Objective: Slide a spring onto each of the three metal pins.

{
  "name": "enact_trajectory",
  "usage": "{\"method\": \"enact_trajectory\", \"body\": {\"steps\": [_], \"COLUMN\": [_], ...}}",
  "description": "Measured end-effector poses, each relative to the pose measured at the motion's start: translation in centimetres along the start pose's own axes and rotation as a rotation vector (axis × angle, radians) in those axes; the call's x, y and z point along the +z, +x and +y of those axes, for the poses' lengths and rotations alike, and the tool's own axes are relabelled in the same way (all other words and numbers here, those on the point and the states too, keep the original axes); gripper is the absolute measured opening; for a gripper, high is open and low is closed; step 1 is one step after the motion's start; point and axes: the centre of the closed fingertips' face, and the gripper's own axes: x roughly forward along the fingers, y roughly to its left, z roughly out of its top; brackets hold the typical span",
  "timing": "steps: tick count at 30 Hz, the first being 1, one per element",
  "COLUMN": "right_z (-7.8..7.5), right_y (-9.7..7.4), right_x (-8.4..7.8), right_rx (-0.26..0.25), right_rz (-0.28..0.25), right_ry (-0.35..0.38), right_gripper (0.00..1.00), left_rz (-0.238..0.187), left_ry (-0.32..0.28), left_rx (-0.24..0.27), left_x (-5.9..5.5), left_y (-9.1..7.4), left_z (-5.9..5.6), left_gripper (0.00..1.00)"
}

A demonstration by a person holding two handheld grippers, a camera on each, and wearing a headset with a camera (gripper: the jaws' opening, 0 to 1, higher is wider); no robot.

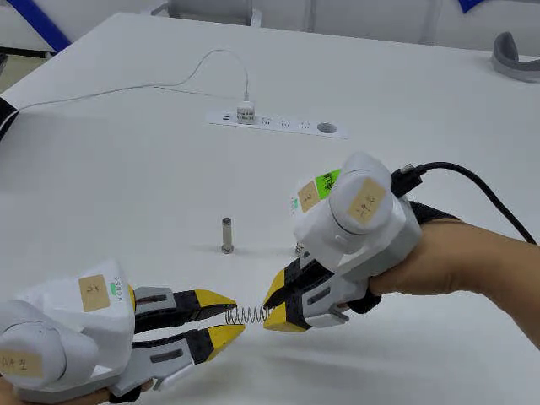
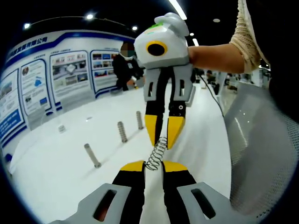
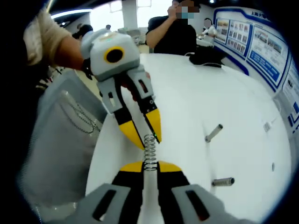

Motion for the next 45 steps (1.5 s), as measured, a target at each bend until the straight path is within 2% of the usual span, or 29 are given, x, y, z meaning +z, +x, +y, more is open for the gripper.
{"method": "enact_trajectory", "body": {"steps": [10,26,37,45], "right_z": [0.2,0.5,0.6,0.6], "right_y": [-0.9,-1.7,-1.9,-1.7], "right_x": [1.0,4.0,5.9,6.6], "right_rx": [-0.002,-0.007,-0.014,-0.019], "right_rz": [-0.015,-0.105,-0.162,-0.185], "right_ry": [-0.004,-0.008,-0.015,-0.020], "right_gripper": [0.12,0.12,0.12,0.12], "left_rz": [0.003,0.004,-0.021,-0.038], "left_ry": [0.000,-0.009,-0.053,-0.085], "left_rx": [-0.004,-0.006,-0.008,-0.007], "left_x": [0.1,0.2,1.0,1.2], "left_y": [0.1,-0.1,-0.2,-0.1], "left_z": [-0.1,-0.4,-0.6,-0.6], "left_gripper": [0.12,0.11,0.11,0.11]}}
